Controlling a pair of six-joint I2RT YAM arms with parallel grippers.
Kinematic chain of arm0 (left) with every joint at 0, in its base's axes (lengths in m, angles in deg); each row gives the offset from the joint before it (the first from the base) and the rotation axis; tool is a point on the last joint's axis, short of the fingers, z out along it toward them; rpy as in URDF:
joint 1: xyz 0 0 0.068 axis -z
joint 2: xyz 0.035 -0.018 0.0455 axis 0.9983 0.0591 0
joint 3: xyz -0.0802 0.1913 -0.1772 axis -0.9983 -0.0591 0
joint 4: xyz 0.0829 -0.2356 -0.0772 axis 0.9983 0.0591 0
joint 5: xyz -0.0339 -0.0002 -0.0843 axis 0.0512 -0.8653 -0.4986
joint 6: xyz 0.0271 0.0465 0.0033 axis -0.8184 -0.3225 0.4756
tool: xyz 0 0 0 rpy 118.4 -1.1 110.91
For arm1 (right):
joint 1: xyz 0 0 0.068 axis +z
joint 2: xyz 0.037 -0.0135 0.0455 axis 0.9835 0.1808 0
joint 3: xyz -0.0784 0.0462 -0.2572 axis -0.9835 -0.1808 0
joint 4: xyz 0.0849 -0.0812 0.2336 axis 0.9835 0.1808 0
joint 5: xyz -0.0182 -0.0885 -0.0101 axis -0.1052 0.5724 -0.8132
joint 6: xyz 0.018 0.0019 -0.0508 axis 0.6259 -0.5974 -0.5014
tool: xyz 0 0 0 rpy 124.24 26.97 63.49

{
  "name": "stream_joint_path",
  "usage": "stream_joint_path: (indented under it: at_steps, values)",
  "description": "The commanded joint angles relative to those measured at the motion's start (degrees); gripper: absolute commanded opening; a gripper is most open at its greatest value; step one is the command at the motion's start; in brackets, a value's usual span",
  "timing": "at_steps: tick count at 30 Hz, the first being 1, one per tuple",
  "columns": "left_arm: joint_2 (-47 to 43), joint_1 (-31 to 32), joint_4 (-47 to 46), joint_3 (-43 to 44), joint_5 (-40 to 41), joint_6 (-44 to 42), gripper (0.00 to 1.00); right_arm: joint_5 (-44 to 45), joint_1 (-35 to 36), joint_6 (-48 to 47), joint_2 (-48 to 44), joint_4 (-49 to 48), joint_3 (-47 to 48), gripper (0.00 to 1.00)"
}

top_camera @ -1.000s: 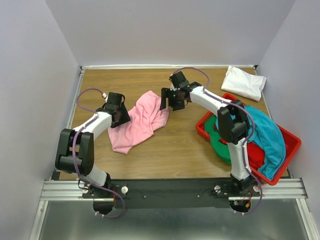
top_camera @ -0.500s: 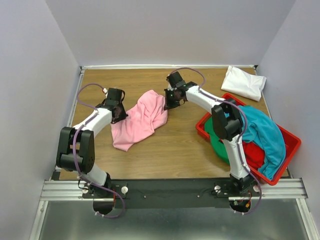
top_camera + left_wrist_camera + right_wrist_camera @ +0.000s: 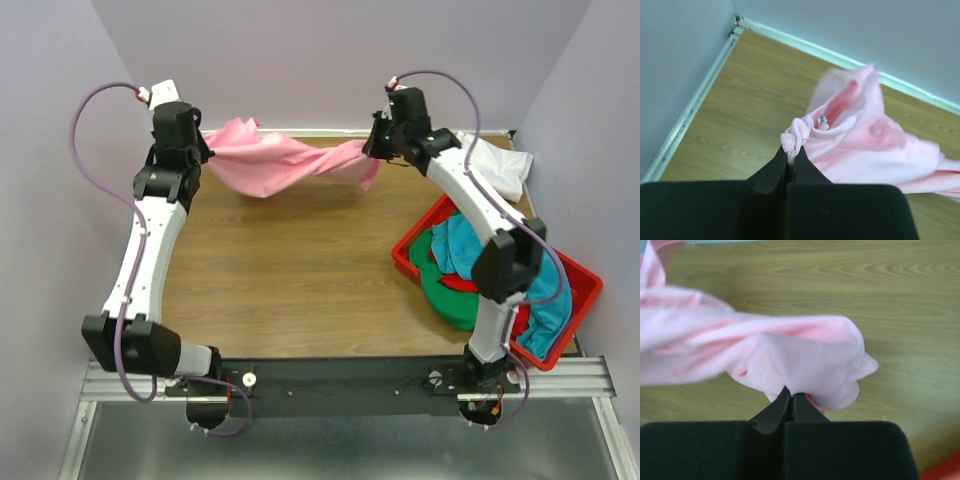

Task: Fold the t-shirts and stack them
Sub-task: Flatten the tshirt out

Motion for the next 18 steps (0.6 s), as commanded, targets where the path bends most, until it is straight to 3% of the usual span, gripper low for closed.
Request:
stream_joint_path:
  at_steps: [1,3,4,5,6,7,8,10,12,18]
  values:
    - [-5.22,-0.14,3.09,-5.09,2.97,0.14,0.00,7.29,1.15,-3.49,-10.13,1.22,-10.49,0.02]
    - [-8.38,-0.23,4.05,-11.24,2.18,2.25,0.03,9.65,1.24,-3.49,-15.13,1.22,-19.94,0.02]
    - [-9.96,-0.23,4.32,-15.70,1.74,4.17,0.10,10.36,1.24,-3.49,-16.55,1.22,-22.97,0.02]
    - [-10.67,-0.31,4.58,-17.74,1.39,4.97,0.20,10.54,1.24,-3.49,-17.61,1.39,-26.48,0.02]
    - [-11.20,-0.40,4.85,-19.68,0.34,5.68,0.44,10.81,1.15,-3.32,-18.93,1.74,-29.21,0.04]
    - [-12.25,-0.49,4.93,-22.92,-0.28,6.38,0.56,10.90,1.24,-2.79,-20.51,2.27,-34.20,0.09]
    - [-12.61,-0.66,5.02,-24.08,-0.98,7.35,0.69,10.72,1.24,-2.53,-21.22,2.62,-36.25,0.33]
    - [-13.14,-0.84,4.76,-25.58,-1.25,7.71,0.74,10.28,1.24,-2.09,-21.84,3.32,-39.24,0.67]
    - [-13.14,-0.93,3.97,-25.50,-1.52,7.45,0.76,10.72,1.24,-1.21,-22.19,3.94,-40.57,0.83]
    - [-6.03,-0.93,1.51,-17.95,-5.20,4.90,0.74,10.90,1.24,-1.56,-17.63,3.85,-30.40,0.88]
